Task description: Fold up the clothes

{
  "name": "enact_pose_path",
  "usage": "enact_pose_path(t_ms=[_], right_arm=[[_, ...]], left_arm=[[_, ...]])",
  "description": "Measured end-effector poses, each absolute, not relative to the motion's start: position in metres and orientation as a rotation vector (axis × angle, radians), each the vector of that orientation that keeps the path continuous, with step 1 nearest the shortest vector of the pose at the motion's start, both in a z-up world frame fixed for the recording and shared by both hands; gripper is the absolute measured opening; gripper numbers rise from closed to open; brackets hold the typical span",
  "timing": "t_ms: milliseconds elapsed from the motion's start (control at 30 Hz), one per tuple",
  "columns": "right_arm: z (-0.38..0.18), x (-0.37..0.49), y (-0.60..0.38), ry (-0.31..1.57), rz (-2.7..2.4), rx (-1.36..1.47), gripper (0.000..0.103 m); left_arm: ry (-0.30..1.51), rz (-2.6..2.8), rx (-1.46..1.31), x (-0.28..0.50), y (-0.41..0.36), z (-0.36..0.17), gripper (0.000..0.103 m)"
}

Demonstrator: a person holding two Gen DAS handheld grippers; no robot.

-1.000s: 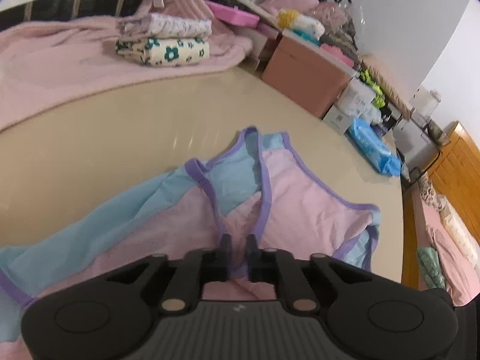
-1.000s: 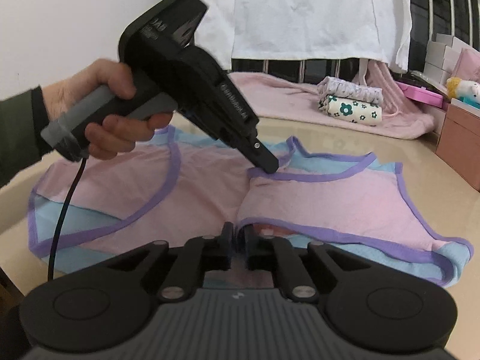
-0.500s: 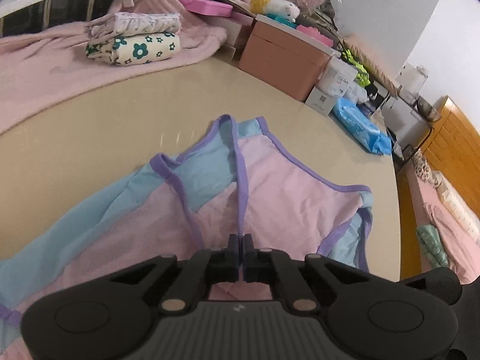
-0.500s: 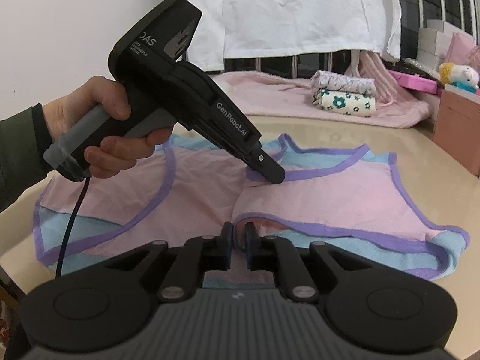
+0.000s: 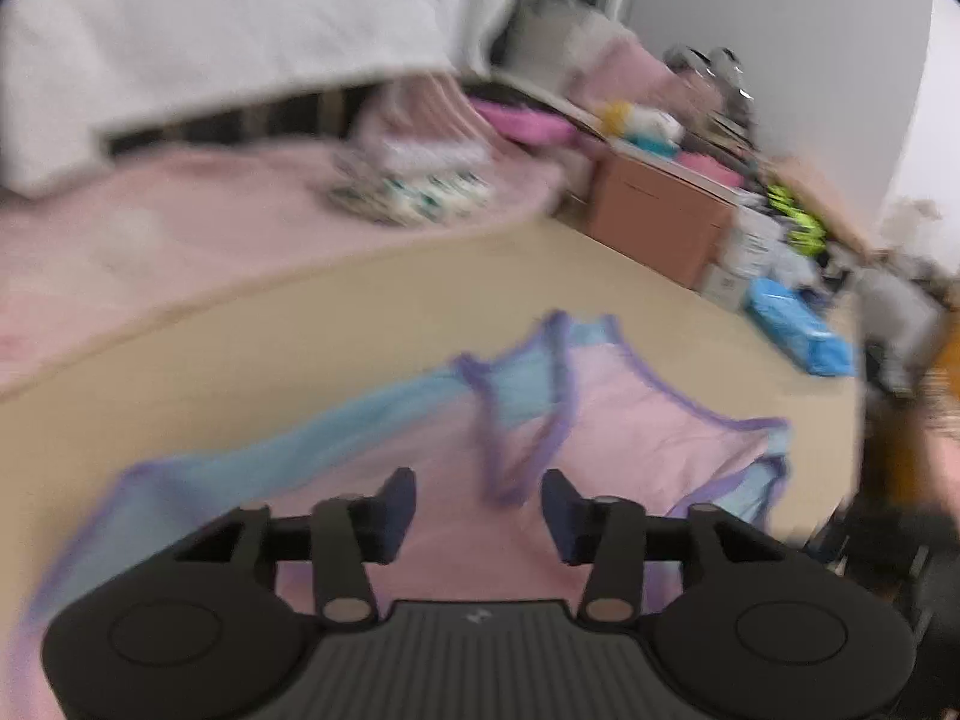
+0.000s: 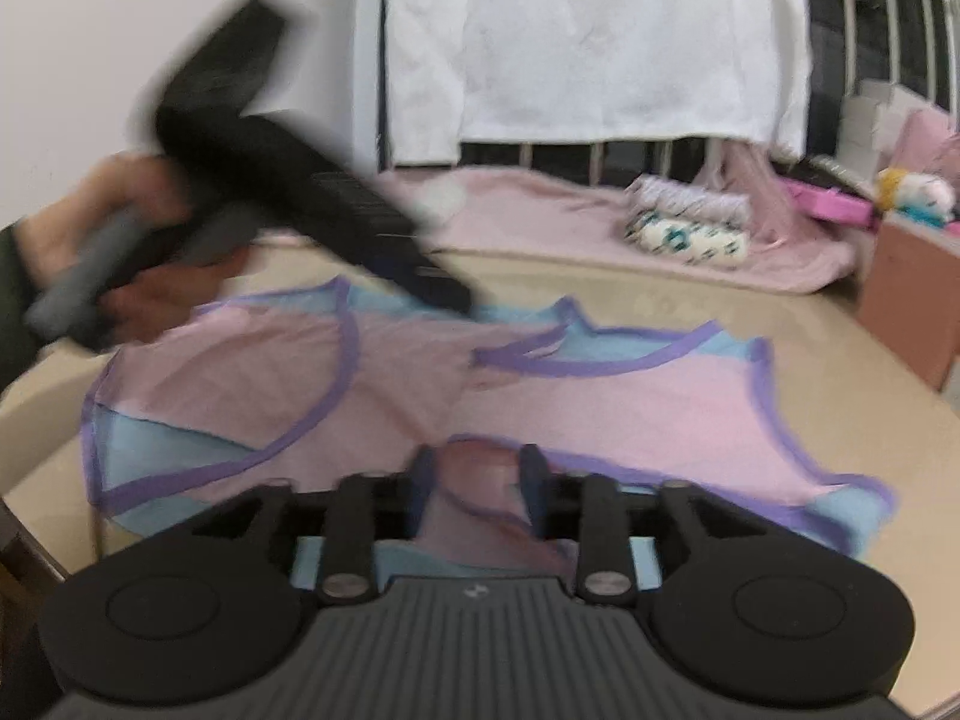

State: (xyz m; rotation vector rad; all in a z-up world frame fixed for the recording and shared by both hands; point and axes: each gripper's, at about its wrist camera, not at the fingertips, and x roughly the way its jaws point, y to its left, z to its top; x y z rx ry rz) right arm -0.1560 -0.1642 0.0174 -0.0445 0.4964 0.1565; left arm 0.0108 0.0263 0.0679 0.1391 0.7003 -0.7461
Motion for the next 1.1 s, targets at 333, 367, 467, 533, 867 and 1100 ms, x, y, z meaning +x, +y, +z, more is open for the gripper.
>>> enact_pose_path(t_ms=[333, 367, 467, 533, 867, 1100], right_arm=[[0.024, -0.168, -0.241, 0.493, 0.093, 0.023, 0.033], [0.025, -0.170, -0.243, 0.485, 0.137, 0.026, 0.033], [0.025, -0.182, -0.236, 0.437, 0.393, -0.081, 0.033], [0.024, -0.185, -0.227, 0.457, 0.446, -0.178, 0.033], [0.014, -0.188, -0.222, 0.475, 0.577, -0.348, 0.033], [0.002, -0.172, -0.222, 0.513, 0.603, -0.345, 0.009]], left_arm=[[0.571, -0.494, -0.035, -0.141, 0.104, 0.032, 0.053], [0.531, -0.523, -0.022, -0.151, 0.104, 0.029, 0.053], [0.471, -0.569, 0.087, -0.168, 0.094, 0.020, 0.053], [0.494, -0.581, 0.134, -0.170, 0.091, 0.013, 0.049], [0.459, -0.722, 0.116, -0.175, 0.118, 0.006, 0.031], [0.483, -0.742, 0.187, -0.164, 0.124, -0.004, 0.004]])
